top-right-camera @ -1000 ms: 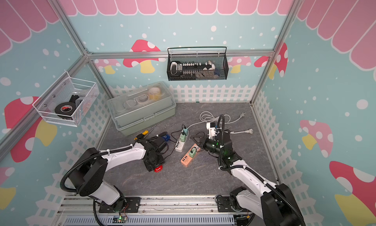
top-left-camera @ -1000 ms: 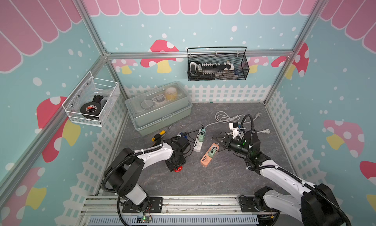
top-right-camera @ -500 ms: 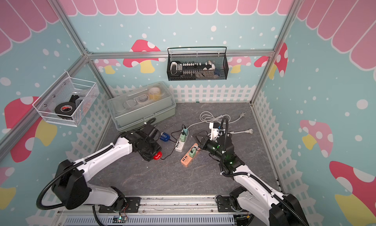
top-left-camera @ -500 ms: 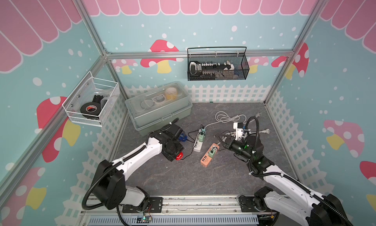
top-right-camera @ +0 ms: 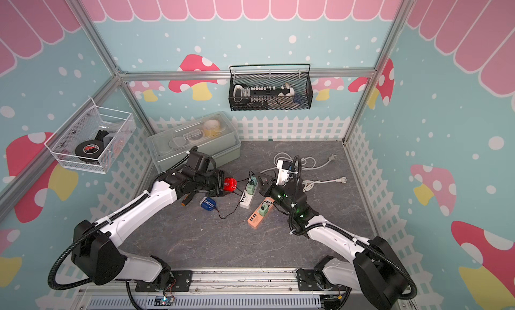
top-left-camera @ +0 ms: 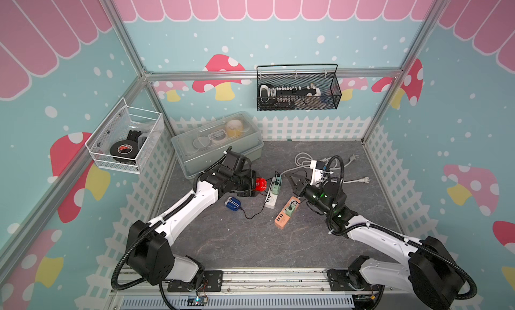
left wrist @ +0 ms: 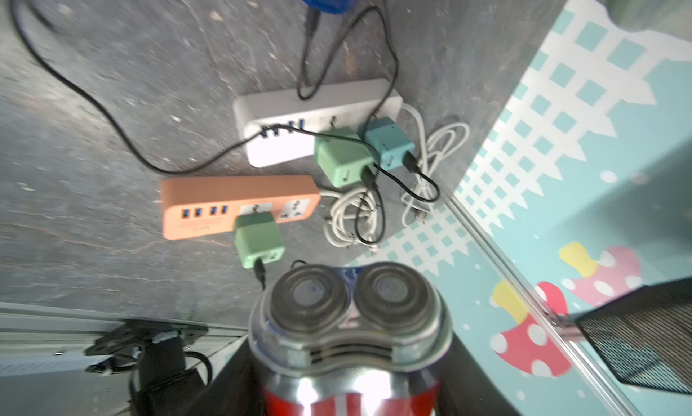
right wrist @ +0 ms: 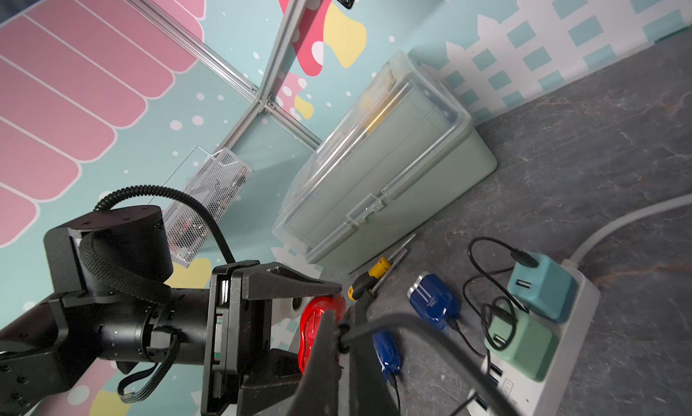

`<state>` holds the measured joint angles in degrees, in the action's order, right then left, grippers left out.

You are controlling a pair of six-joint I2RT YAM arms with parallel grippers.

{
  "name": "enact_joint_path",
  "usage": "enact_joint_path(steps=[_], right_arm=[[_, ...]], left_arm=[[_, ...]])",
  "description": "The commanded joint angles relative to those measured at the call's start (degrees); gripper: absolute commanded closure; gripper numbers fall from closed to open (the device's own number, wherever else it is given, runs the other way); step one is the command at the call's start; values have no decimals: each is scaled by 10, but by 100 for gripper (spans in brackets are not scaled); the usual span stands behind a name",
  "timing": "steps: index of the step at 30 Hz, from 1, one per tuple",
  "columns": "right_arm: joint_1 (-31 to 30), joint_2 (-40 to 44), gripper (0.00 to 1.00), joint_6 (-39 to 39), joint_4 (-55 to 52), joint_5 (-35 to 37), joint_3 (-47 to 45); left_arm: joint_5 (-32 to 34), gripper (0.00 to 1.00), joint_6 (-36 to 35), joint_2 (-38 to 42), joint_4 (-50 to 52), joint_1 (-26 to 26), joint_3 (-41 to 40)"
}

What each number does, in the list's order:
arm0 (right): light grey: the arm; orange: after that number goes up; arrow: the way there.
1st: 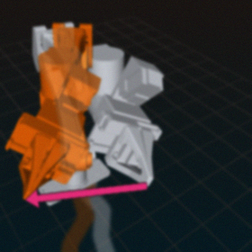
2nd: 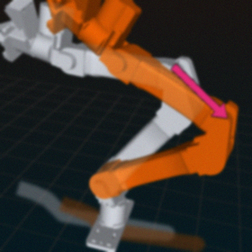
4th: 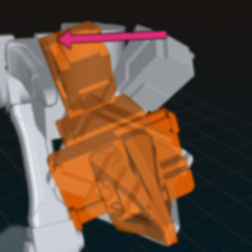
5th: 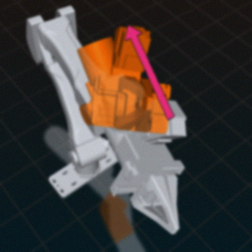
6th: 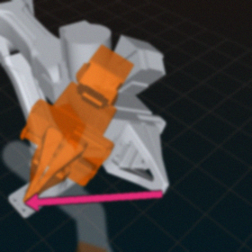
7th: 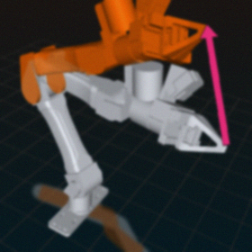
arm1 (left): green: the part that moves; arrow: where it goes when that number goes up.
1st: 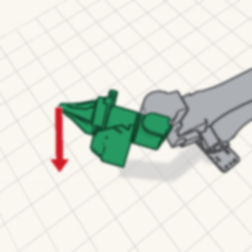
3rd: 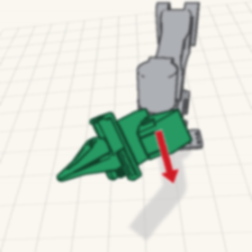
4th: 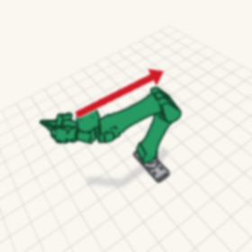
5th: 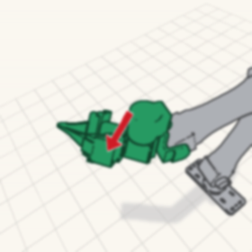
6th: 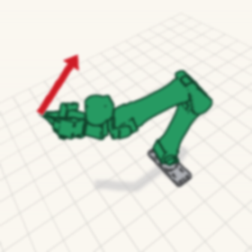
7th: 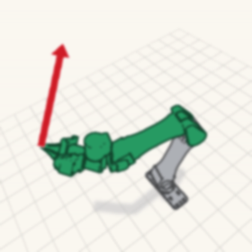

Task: Charge the electric shaver
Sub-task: Insert the charging cable into the electric shaver.

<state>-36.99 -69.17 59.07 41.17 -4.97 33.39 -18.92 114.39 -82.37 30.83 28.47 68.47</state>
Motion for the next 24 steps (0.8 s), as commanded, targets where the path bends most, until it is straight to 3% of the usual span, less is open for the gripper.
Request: enact_joint_path(steps=[1,24], right_arm=[[-12,-18,100,-31,51,32,30],[-37,-114,100,-158,139,46,89]], left_arm=[[-10,100,209,8,-142,-3,-17],[-40,100,262,-42,-216,-9,30]])
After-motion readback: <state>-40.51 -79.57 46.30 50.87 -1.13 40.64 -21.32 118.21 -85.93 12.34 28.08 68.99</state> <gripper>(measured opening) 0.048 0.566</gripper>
